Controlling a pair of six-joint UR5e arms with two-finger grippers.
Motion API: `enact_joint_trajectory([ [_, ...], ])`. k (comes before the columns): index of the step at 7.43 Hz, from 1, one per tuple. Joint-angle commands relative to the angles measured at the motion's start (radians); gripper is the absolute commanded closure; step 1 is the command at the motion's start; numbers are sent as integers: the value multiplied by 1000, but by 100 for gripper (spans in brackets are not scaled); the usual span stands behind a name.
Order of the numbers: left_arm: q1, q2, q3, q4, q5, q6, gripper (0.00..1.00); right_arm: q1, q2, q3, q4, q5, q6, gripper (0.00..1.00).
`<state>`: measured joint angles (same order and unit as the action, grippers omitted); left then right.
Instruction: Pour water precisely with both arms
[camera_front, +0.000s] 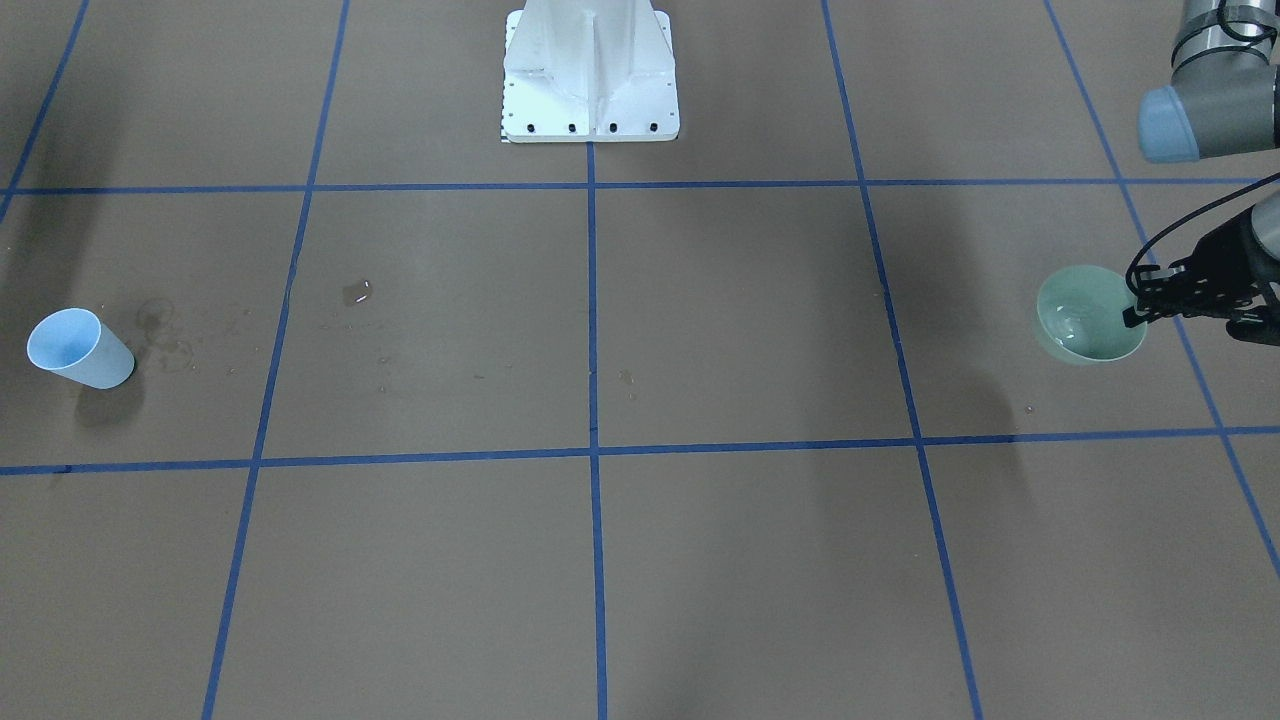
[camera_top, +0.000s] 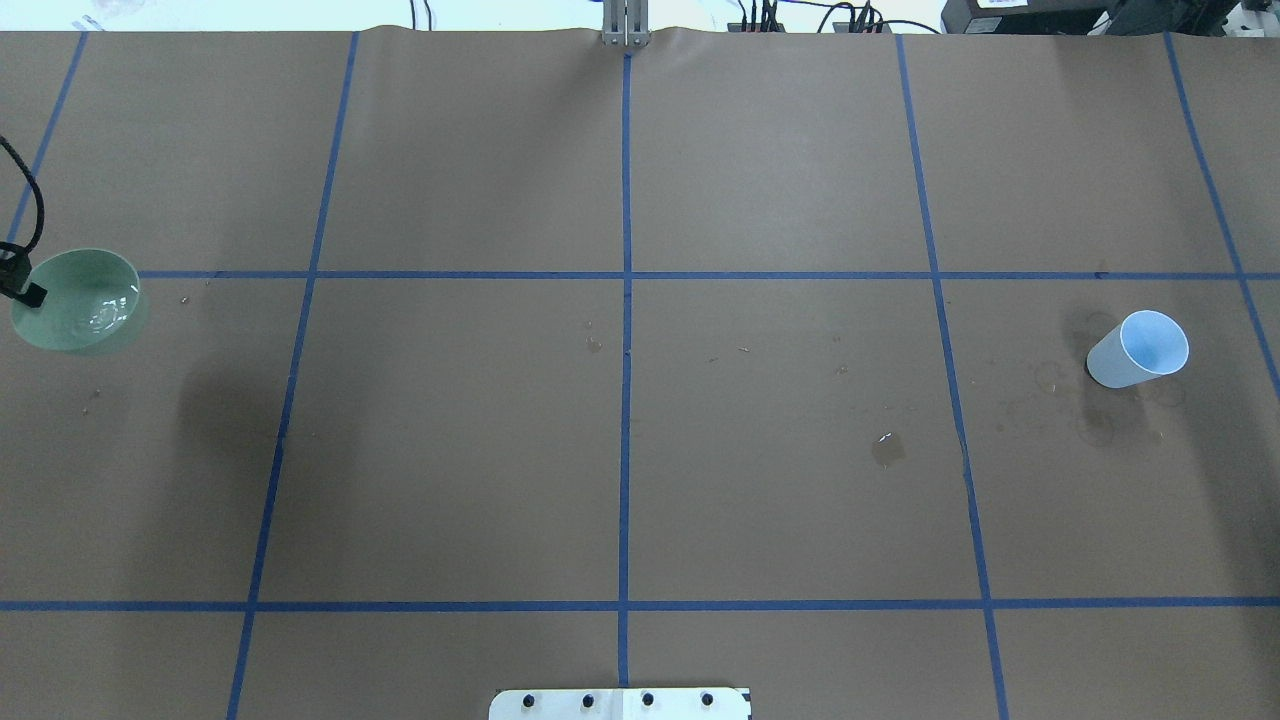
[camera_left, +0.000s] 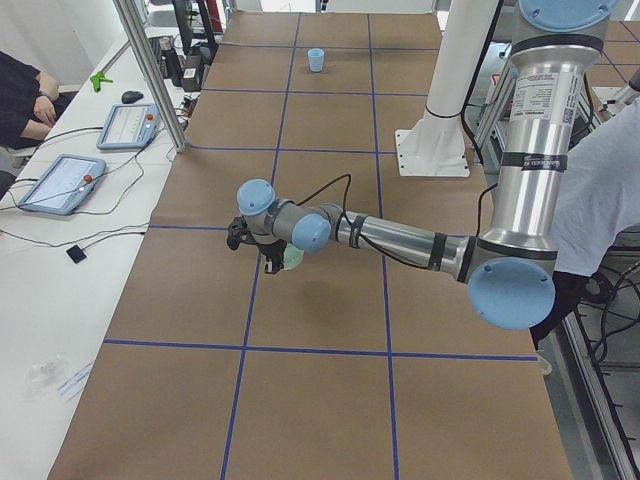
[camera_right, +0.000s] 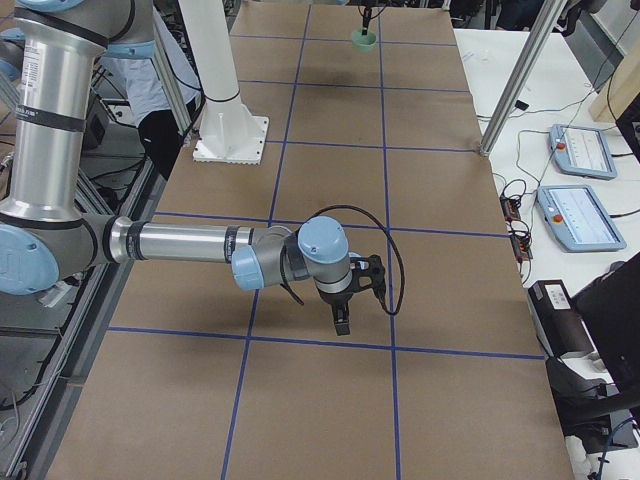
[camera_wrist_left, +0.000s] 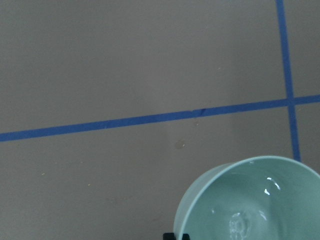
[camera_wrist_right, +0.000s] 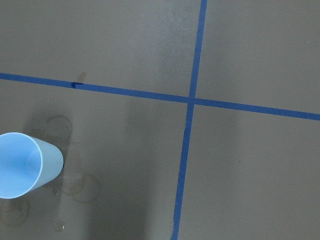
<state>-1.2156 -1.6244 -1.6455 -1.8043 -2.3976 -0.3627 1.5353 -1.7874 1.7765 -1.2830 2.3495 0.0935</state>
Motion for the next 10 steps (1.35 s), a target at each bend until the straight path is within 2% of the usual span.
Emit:
enact_joint_trajectory([
  [1, 1, 43, 84, -224, 0, -130, 100, -1, -3, 1, 2, 1, 0, 1],
  [2, 10, 67, 108, -372, 1, -277, 100, -1, -1, 1, 2, 1, 0, 1],
  [3, 10, 83, 131, -465, -2, -316, 100, -1, 2, -3, 2, 1, 2, 1],
  [5, 22, 90, 133, -466, -2, -318, 100, -1, 3, -8, 2, 1, 2, 1],
  [10, 148, 80, 130, -471, 6, -349, 100, -1, 11, -11, -7, 1, 5, 1],
])
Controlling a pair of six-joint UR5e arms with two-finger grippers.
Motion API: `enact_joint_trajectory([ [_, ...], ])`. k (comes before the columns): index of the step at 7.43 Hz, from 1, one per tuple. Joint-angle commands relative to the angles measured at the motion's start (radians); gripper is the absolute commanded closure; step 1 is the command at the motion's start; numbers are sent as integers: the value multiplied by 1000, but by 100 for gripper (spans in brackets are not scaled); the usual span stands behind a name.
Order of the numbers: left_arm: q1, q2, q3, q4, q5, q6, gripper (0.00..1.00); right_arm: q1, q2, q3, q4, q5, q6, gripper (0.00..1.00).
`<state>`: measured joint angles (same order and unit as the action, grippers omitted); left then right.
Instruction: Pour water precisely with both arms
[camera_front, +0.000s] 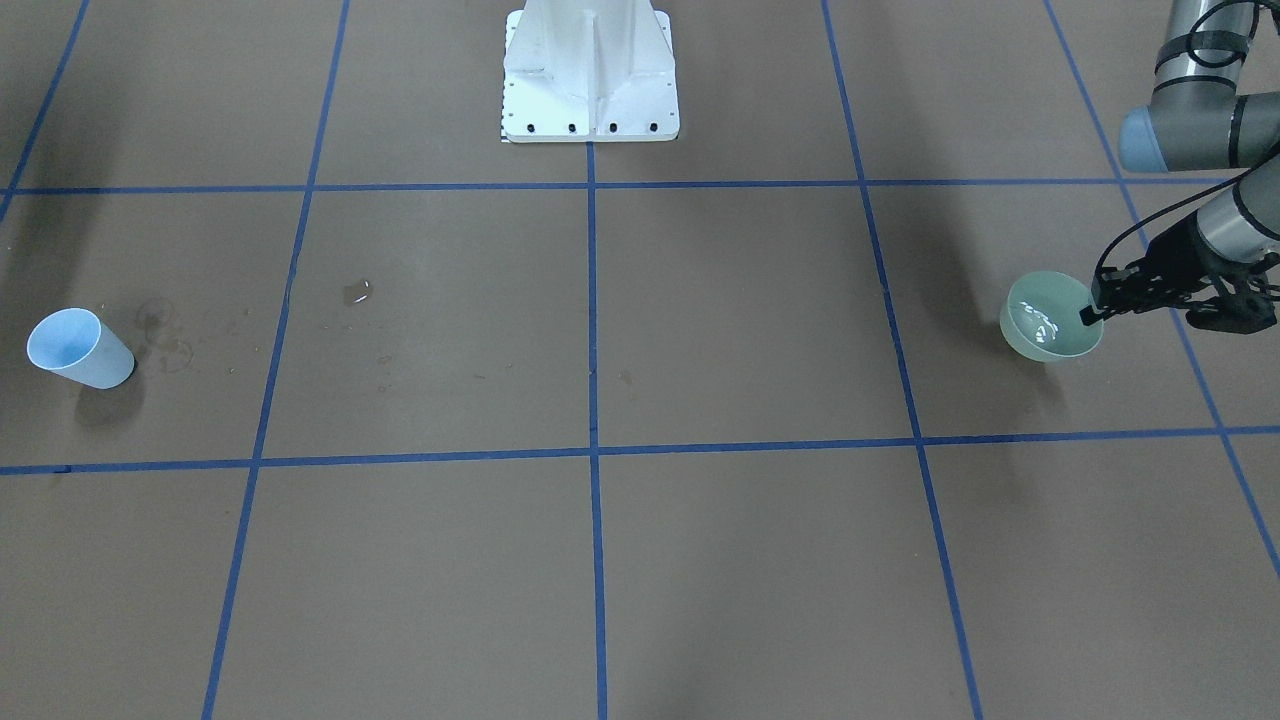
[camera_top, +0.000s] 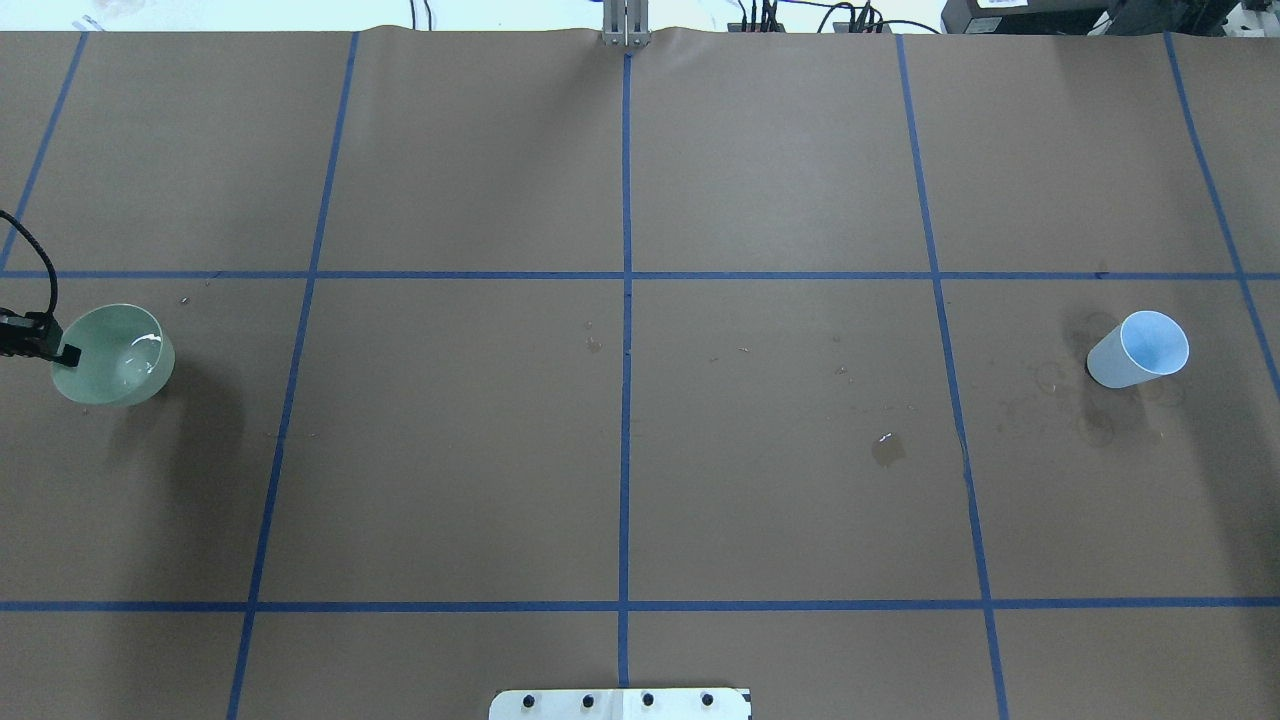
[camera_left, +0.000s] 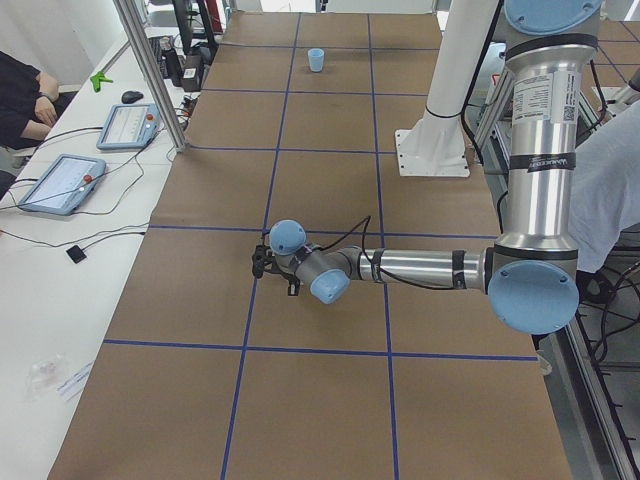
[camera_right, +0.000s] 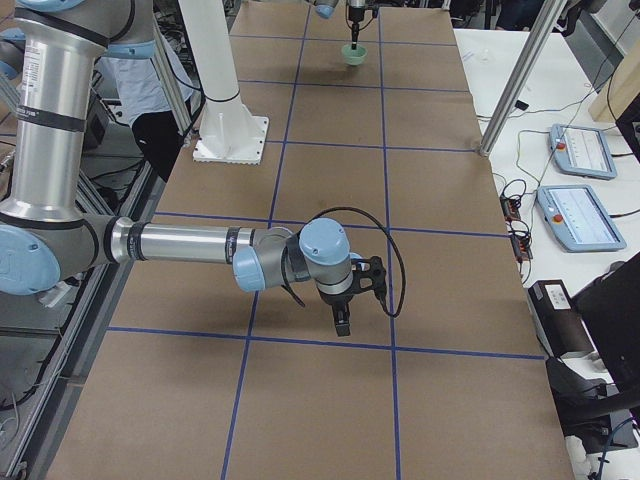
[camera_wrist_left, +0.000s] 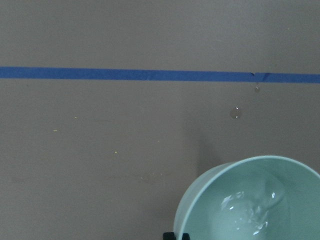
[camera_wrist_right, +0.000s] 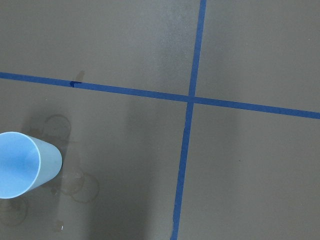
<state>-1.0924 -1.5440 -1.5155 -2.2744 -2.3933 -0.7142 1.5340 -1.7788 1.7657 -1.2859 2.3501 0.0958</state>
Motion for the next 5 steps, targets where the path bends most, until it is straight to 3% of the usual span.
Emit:
enact_joint_trajectory([
  [1, 26, -1, -2, 0, 2, 4, 91, 0, 2, 0, -4, 0, 4, 1],
  [2, 28, 1, 0, -2, 8, 6, 28, 0, 2, 0, -4, 0, 4, 1],
  [4, 31, 7, 0, -19, 9, 3, 1, 0, 4, 0, -6, 0, 8, 1],
  [5, 31, 4, 0, -19, 11, 4, 1, 0, 4, 0, -6, 0, 9, 1],
])
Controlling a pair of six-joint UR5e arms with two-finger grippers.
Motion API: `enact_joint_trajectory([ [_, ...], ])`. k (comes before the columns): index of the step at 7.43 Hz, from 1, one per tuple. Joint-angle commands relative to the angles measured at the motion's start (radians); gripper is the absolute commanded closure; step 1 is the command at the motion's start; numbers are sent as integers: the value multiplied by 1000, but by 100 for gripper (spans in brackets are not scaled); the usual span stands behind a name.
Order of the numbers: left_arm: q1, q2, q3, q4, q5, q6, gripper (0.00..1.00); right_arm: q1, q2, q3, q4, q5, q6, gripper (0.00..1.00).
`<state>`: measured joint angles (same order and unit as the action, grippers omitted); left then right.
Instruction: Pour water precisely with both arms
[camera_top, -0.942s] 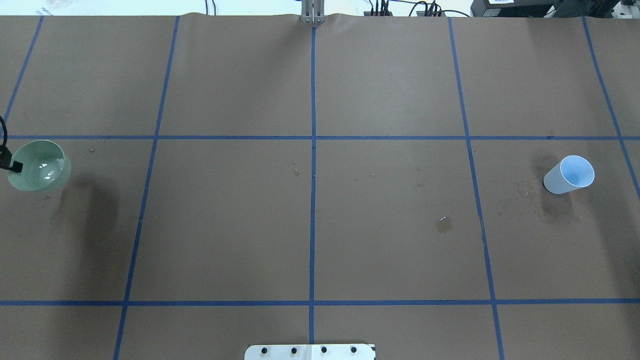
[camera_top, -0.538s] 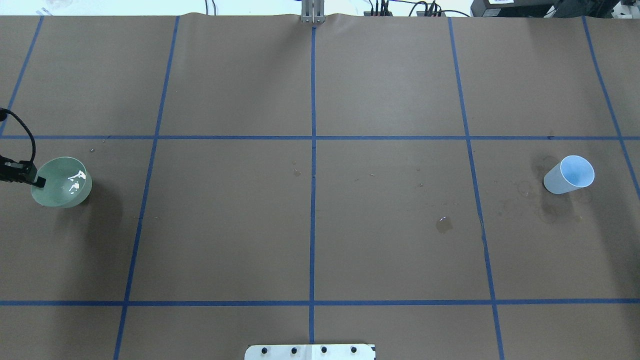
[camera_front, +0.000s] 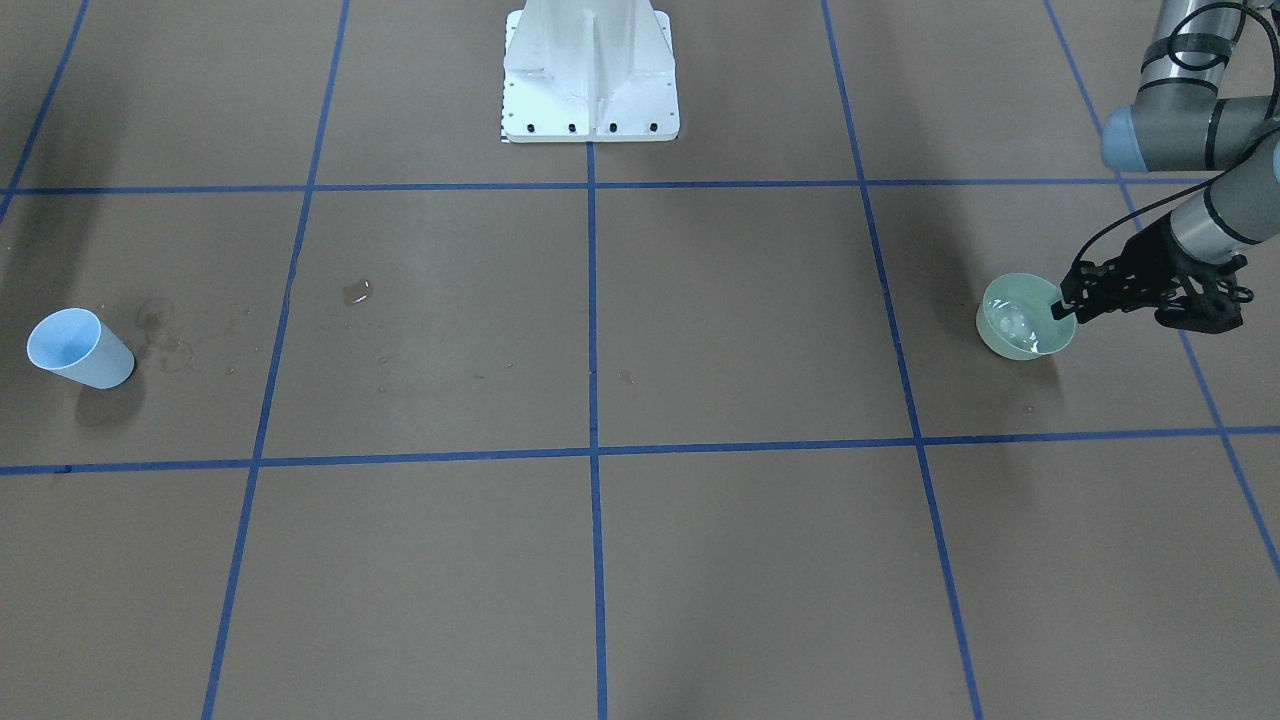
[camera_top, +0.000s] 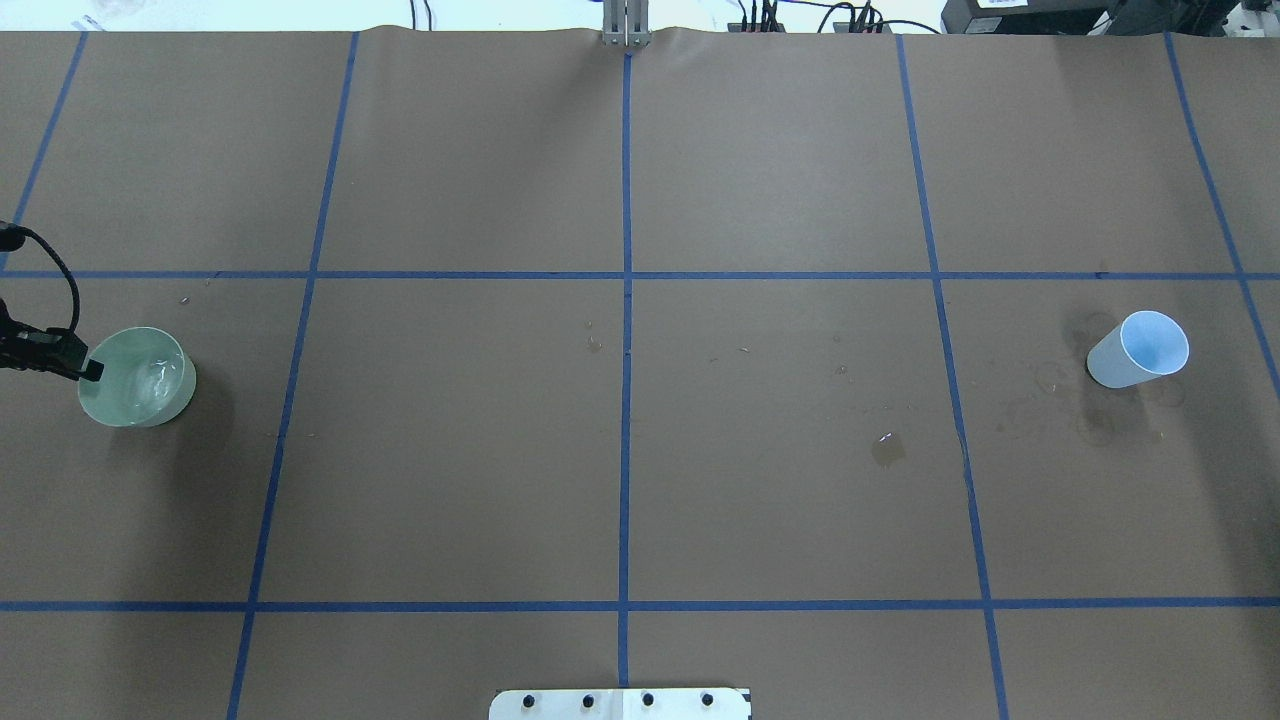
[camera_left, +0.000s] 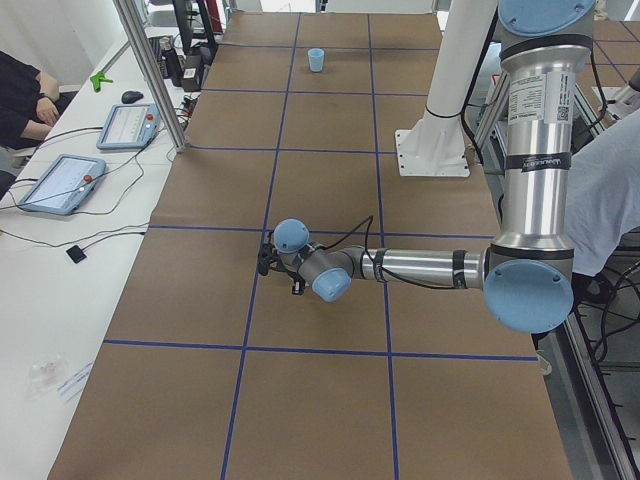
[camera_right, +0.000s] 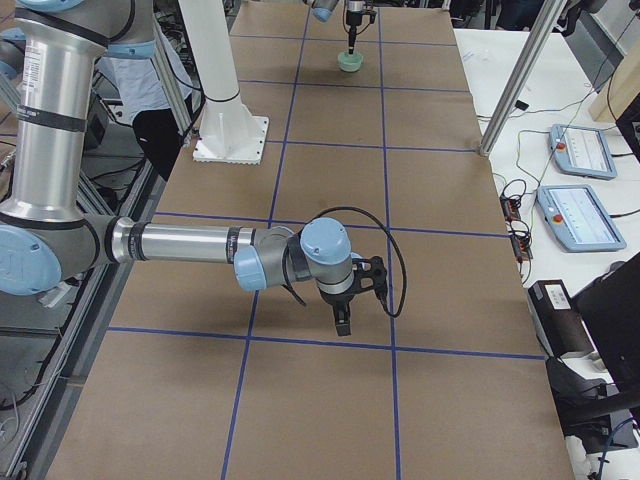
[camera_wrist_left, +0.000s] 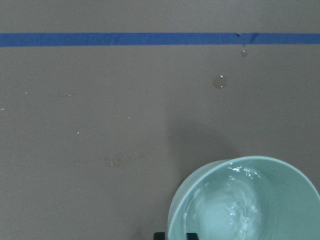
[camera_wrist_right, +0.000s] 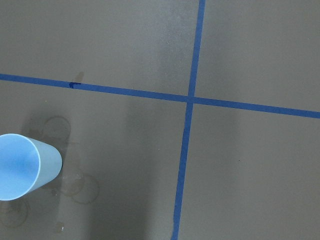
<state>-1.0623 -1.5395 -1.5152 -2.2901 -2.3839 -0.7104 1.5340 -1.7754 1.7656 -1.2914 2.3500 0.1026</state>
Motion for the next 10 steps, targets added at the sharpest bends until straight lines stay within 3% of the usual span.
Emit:
enact_joint_trajectory([
  [1, -1, -10, -16, -3, 2, 0, 0, 0, 1, -2, 0, 0, 2, 1],
  [3, -19, -30, -87, 76, 9, 0, 0, 0, -4, -1, 0, -6, -4, 1],
  [4, -21, -50, -155, 201, 78, 5, 0, 0, -10, -32, 12, -9, -8, 1],
  [5, -33, -80, -230, 381, 100, 85, 0, 0, -10, -34, 14, -14, -8, 1],
  [7, -173, -152, -365, 797, 115, 335, 0, 0, -6, -41, 12, -11, -8, 1],
  [9, -322, -172, -359, 931, 109, 529, 0, 0, 2, -31, 0, 0, 3, 1],
  [10, -343, -159, -341, 931, 106, 558, 0, 0, 4, 0, -52, 9, 5, 1],
])
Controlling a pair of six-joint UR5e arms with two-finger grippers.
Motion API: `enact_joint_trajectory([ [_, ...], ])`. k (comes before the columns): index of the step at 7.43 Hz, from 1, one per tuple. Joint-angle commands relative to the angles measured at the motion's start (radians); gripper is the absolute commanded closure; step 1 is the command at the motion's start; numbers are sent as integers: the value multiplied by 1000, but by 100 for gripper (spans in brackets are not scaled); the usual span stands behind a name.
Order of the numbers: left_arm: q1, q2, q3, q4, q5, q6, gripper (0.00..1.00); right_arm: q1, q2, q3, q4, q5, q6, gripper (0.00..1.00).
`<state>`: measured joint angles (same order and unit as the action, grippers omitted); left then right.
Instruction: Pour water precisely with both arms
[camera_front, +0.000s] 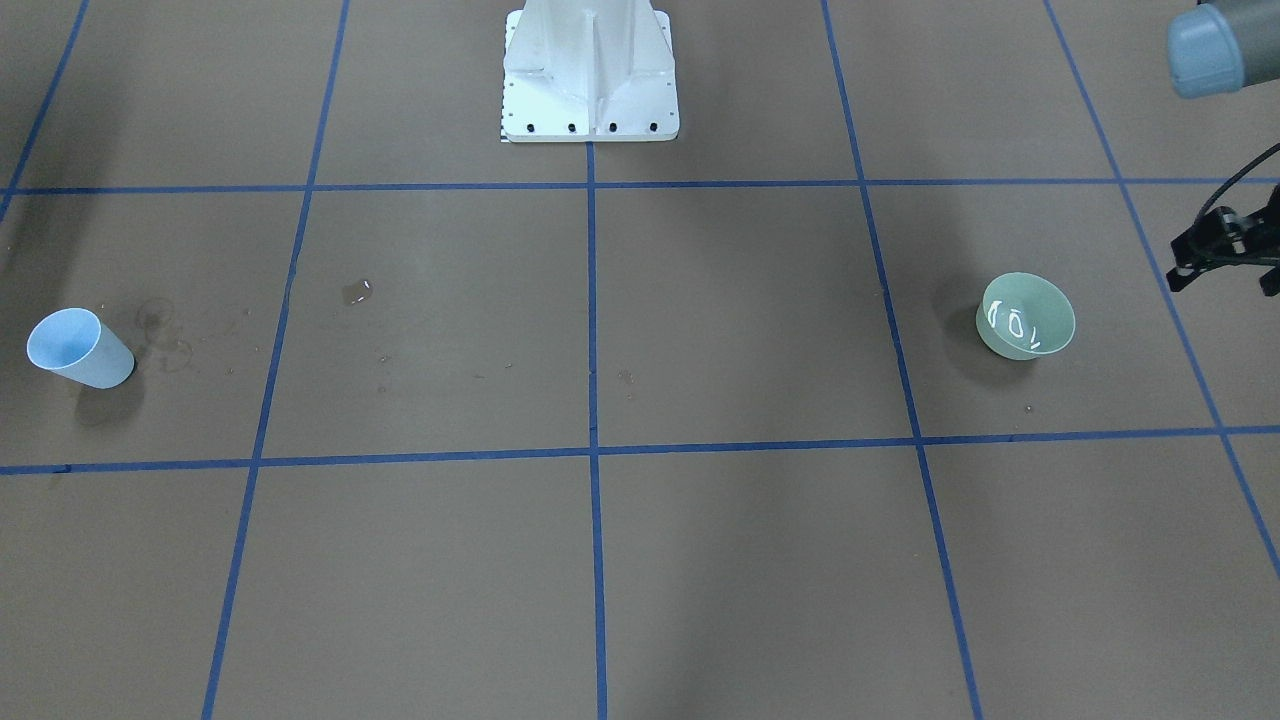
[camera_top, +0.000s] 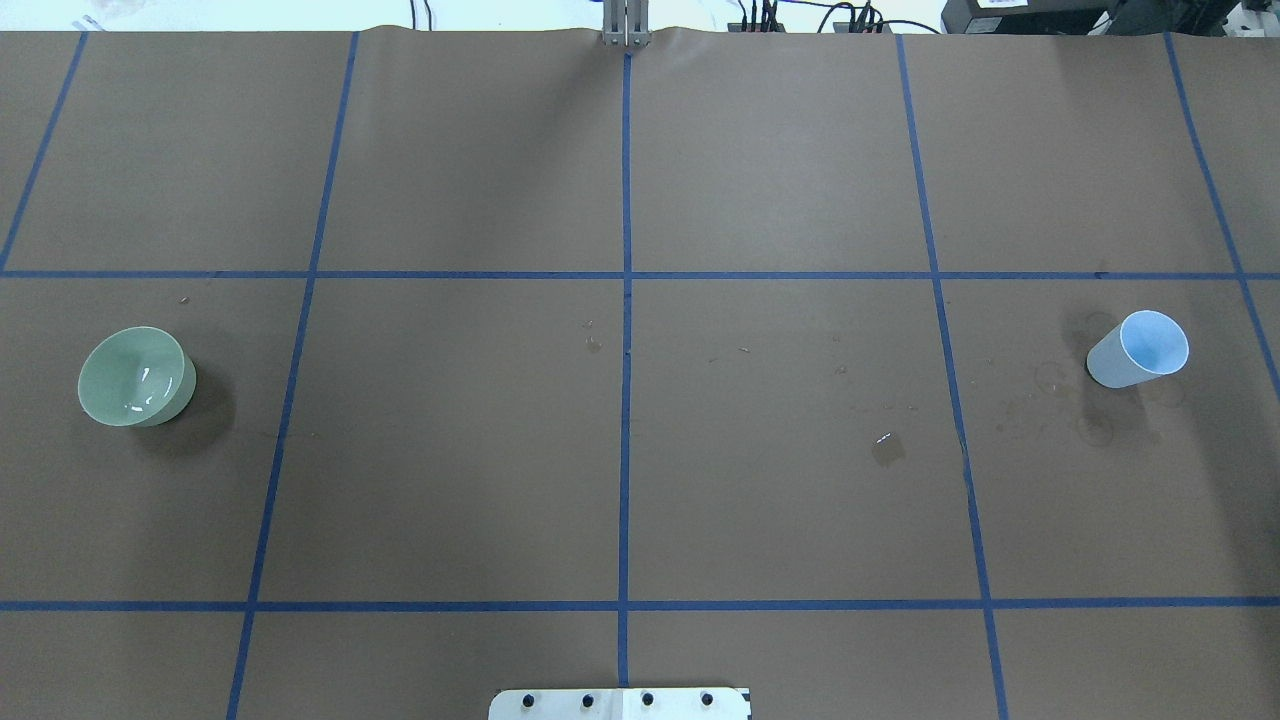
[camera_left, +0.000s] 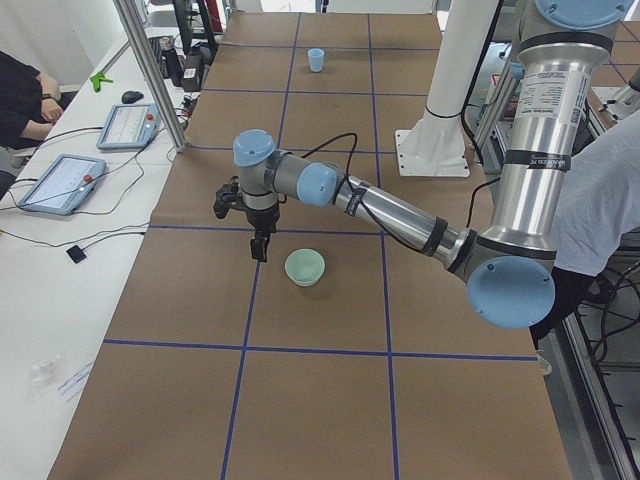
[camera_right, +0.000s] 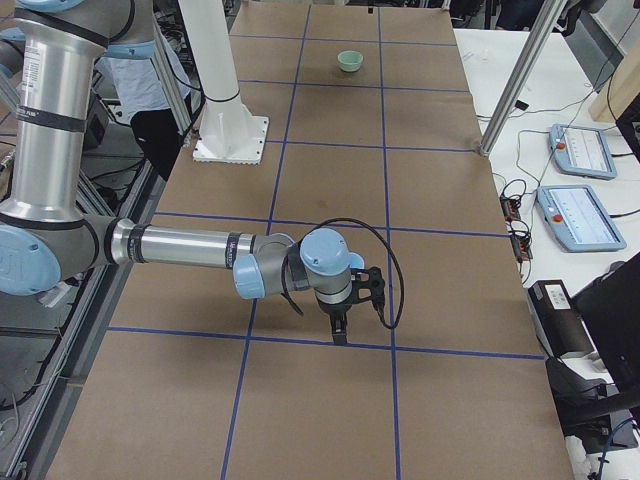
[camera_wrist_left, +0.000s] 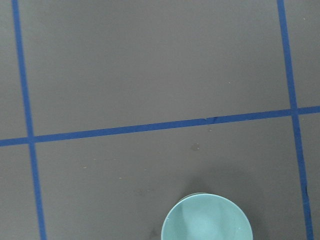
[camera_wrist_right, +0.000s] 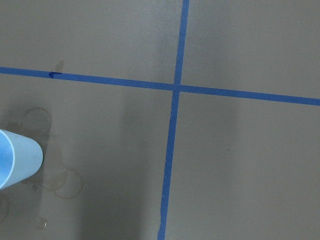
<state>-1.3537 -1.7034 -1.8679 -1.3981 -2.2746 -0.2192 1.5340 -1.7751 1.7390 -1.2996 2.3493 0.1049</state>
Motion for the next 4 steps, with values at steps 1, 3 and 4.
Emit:
enact_joint_trajectory([
  [1, -83, 10, 63, 40, -12, 162, 0, 3, 54, 80, -201, 11, 3, 1],
  [3, -113, 49, 136, 33, -78, 250, 0, 21, 115, 128, -381, 13, 1, 1],
  [4, -111, 95, 142, -14, -77, 247, 0, 21, 112, 122, -379, 13, -10, 1],
])
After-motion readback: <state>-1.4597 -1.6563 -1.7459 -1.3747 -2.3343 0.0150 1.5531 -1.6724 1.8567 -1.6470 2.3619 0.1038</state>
